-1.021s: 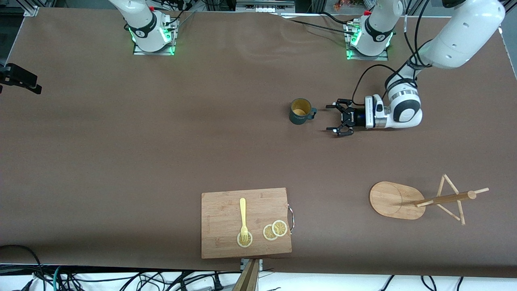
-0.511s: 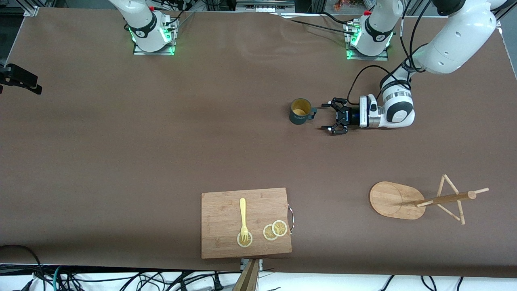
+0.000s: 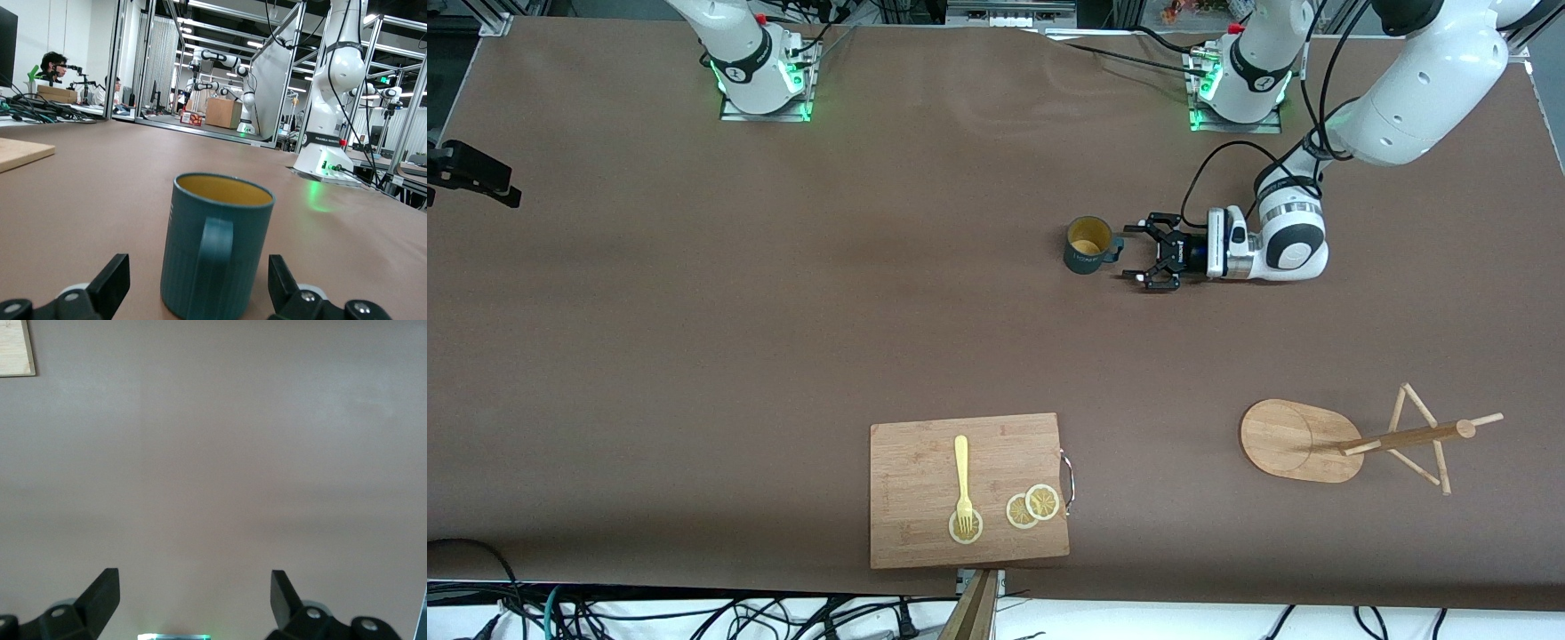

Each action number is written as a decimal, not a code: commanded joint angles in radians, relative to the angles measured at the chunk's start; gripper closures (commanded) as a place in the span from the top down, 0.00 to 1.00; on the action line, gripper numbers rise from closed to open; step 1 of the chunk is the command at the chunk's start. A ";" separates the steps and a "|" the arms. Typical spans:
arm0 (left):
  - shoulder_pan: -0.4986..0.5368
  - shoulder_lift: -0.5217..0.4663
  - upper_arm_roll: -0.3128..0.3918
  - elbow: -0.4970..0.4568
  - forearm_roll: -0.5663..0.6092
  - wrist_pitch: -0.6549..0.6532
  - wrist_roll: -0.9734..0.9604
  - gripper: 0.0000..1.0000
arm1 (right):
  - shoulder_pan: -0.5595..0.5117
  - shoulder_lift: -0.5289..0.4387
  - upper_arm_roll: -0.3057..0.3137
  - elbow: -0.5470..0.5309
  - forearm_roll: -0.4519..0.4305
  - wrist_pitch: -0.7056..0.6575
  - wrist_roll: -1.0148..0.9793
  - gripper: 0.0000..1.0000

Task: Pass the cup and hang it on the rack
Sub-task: 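Close the left gripper on the mug handle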

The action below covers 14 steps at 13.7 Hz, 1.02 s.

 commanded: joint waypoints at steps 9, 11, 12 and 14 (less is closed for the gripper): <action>0.003 0.038 -0.005 -0.007 -0.055 -0.022 0.313 0.00 | -0.010 -0.012 0.007 -0.012 0.000 -0.006 -0.016 1.00; 0.007 0.026 -0.007 -0.003 -0.055 -0.072 0.240 0.00 | -0.010 -0.012 0.007 -0.012 0.000 -0.006 -0.015 1.00; 0.008 0.000 -0.007 -0.003 -0.055 -0.092 0.185 0.00 | -0.010 -0.012 0.007 -0.012 0.000 -0.006 -0.015 1.00; 0.008 -0.059 -0.005 -0.004 -0.055 -0.138 0.070 0.00 | -0.010 -0.012 0.007 -0.012 0.000 -0.006 -0.015 1.00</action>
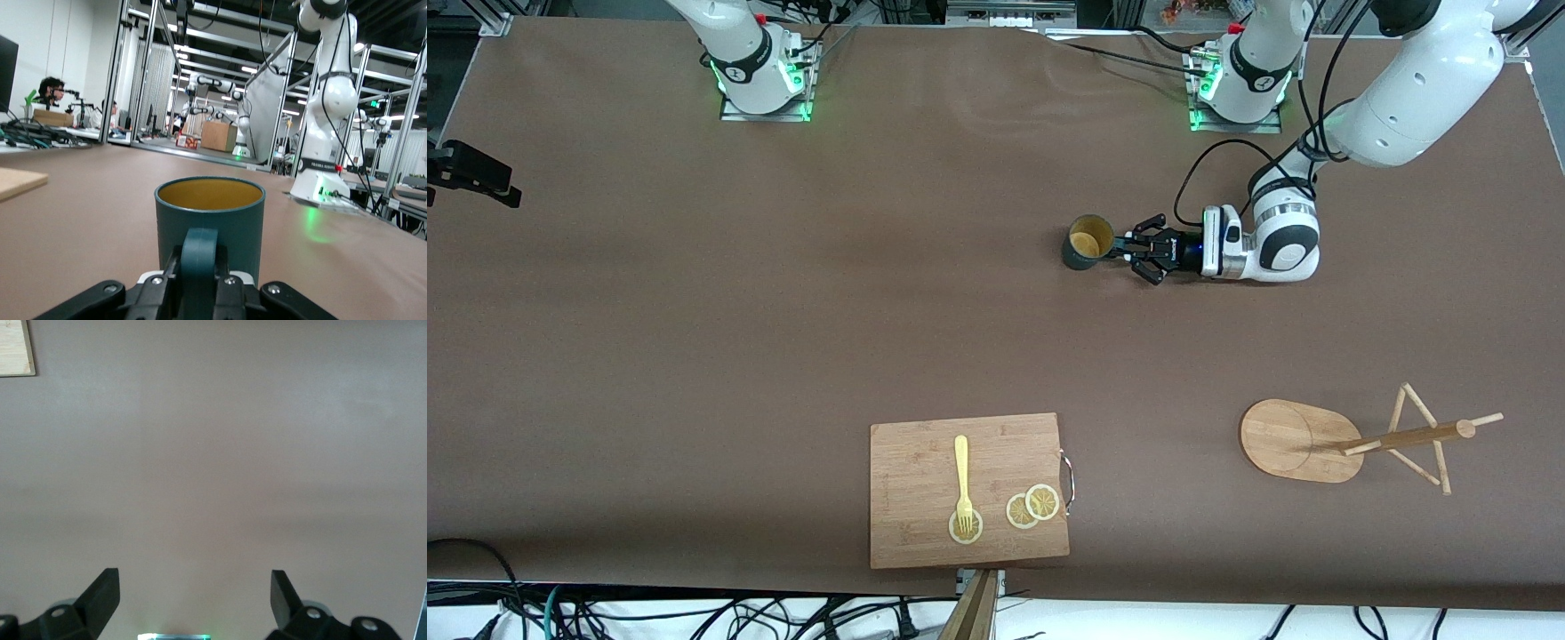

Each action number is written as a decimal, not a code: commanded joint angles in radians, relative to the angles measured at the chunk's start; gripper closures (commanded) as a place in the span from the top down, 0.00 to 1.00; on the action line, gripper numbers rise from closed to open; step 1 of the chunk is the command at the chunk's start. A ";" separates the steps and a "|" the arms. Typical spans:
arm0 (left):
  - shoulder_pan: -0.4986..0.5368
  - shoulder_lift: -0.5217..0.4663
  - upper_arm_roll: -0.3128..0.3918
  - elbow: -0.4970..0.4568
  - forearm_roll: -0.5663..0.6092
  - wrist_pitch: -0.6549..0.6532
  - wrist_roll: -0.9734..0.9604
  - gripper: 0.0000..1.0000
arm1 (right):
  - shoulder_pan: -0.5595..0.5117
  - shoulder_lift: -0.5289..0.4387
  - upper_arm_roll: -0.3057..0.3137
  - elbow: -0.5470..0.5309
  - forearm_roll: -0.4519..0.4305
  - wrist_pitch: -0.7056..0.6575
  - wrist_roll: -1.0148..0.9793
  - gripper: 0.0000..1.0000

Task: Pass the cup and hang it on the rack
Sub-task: 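Close the left gripper on the mug handle, then lift the mug with the left gripper and carry it toward the rack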

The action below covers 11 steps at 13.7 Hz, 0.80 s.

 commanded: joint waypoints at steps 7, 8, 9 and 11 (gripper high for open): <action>0.161 -0.210 0.006 -0.022 0.020 -0.306 -0.309 0.00 | -0.010 -0.012 0.007 -0.012 0.006 -0.006 -0.015 1.00; 0.211 -0.222 0.003 -0.022 0.050 -0.332 -0.379 0.00 | -0.010 -0.012 0.007 -0.012 0.006 -0.006 -0.015 1.00; 0.254 -0.234 0.006 -0.020 0.080 -0.363 -0.453 0.00 | -0.010 -0.012 0.007 -0.012 0.006 -0.006 -0.015 1.00; 0.355 -0.241 0.009 0.025 0.147 -0.441 -0.631 0.00 | -0.010 -0.012 0.005 -0.012 0.006 -0.006 -0.015 1.00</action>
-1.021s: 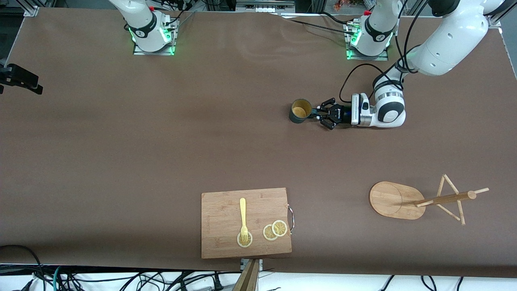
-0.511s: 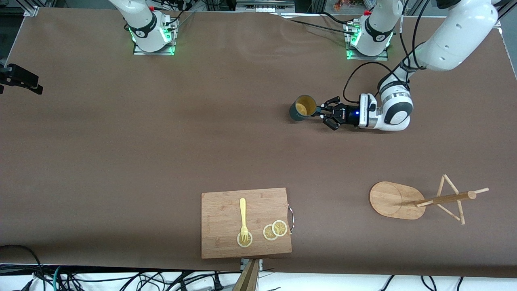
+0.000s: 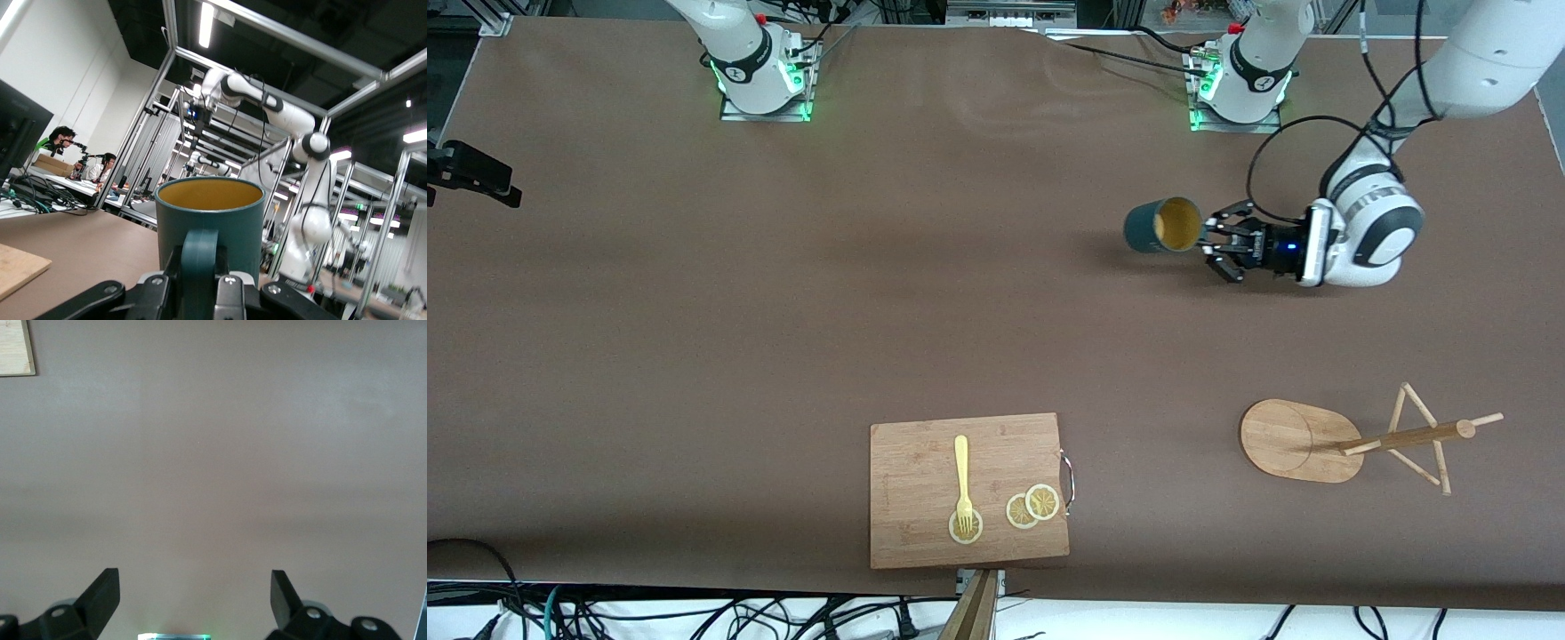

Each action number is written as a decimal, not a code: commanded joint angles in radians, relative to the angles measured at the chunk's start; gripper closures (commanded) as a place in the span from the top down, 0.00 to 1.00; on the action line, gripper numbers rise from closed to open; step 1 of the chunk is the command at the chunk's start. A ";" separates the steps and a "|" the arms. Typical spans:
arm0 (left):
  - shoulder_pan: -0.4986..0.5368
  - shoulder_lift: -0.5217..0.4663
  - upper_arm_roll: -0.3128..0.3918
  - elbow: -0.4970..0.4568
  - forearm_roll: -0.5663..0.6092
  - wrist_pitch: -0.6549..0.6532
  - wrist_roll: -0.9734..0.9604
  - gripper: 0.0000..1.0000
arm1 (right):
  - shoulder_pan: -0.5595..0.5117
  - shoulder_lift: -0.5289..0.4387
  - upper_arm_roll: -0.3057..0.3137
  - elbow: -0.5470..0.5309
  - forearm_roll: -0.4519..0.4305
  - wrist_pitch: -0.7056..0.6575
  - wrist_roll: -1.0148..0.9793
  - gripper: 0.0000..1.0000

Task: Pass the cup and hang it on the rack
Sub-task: 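Lift the mug with the left gripper and carry it toward the rack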

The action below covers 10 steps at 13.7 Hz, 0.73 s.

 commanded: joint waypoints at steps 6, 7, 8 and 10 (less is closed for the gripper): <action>0.285 -0.015 -0.003 0.194 0.166 -0.169 -0.659 0.00 | -0.012 -0.012 0.005 -0.013 0.006 -0.006 -0.015 1.00; 0.302 -0.012 -0.005 0.197 0.160 -0.169 -0.726 0.00 | -0.012 -0.012 0.005 -0.011 0.006 -0.006 -0.015 1.00; 0.312 -0.007 -0.005 0.202 0.157 -0.169 -0.792 0.00 | -0.012 -0.012 0.005 -0.011 0.006 -0.006 -0.015 1.00; 0.326 0.029 -0.003 0.222 0.139 -0.162 -0.965 0.00 | -0.012 -0.012 0.005 -0.011 0.006 -0.006 -0.015 1.00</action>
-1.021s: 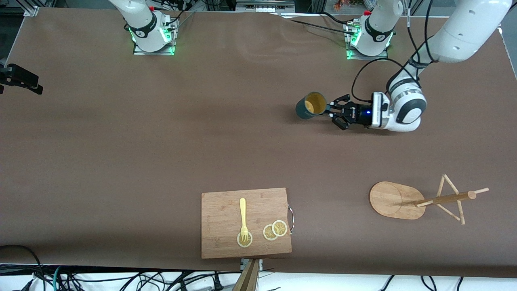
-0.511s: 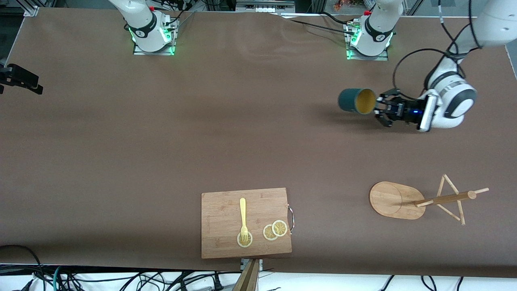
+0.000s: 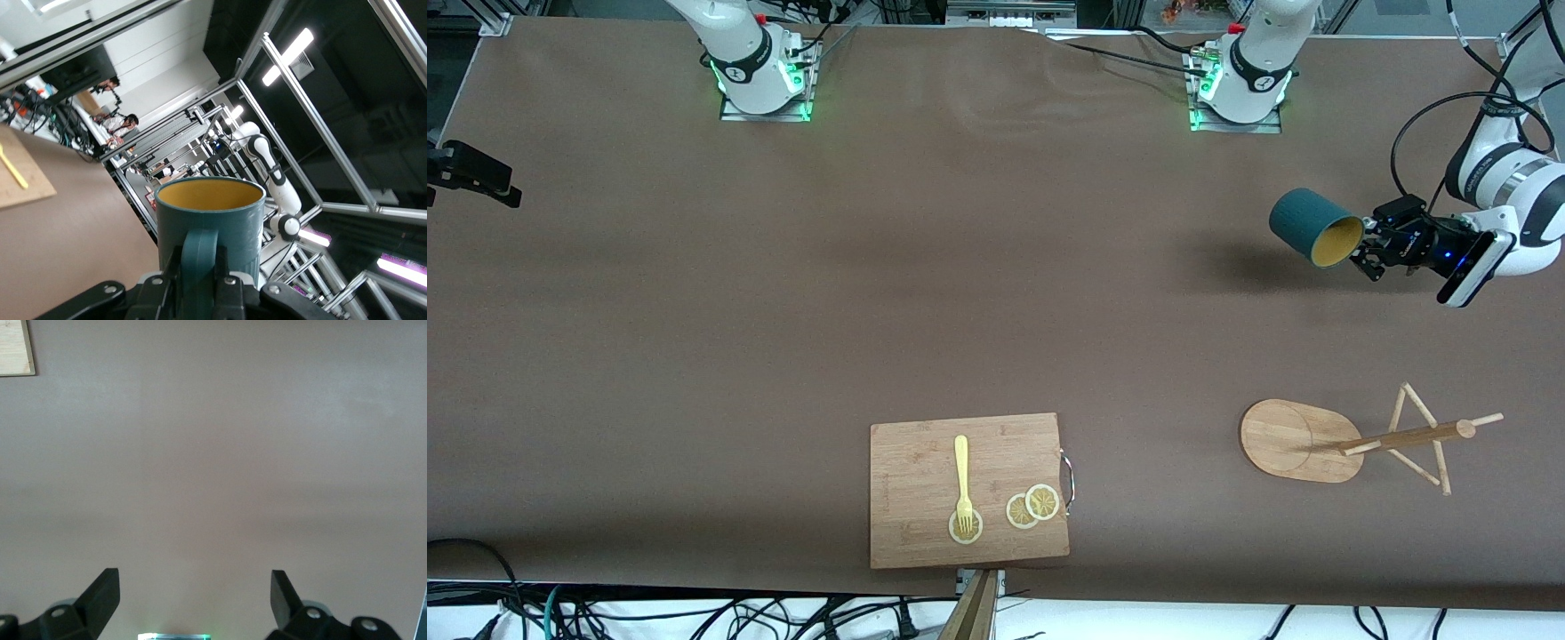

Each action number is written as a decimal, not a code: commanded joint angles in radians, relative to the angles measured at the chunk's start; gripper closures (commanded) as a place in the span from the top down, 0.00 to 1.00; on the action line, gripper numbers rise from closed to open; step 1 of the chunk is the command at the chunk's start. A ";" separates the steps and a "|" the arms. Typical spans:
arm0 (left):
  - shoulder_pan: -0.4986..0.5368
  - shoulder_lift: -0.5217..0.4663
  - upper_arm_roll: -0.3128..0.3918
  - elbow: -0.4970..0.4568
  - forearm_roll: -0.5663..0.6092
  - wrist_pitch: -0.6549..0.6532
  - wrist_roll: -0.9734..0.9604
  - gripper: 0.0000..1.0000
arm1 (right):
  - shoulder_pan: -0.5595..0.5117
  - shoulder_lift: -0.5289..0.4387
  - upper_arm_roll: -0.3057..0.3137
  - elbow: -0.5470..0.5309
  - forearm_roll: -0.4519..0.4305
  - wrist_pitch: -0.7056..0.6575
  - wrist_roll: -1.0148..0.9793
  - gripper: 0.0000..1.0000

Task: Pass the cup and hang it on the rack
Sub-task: 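Lift the mug with the left gripper and carry it toward the rack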

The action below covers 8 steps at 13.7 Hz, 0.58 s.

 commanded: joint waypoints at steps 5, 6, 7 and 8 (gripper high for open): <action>0.019 0.125 -0.011 0.188 -0.128 -0.009 -0.554 0.00 | -0.012 -0.012 0.006 -0.012 0.005 -0.006 -0.015 1.00; 0.013 0.137 -0.011 0.208 -0.173 -0.006 -0.626 0.00 | -0.012 -0.012 0.006 -0.011 0.005 -0.006 -0.015 1.00; 0.007 0.156 -0.010 0.228 -0.226 0.000 -0.698 0.00 | -0.012 -0.012 0.006 -0.012 0.007 -0.006 -0.015 1.00; 0.001 0.174 -0.011 0.245 -0.259 0.027 -0.755 0.00 | -0.012 -0.012 0.006 -0.011 0.007 -0.006 -0.015 1.00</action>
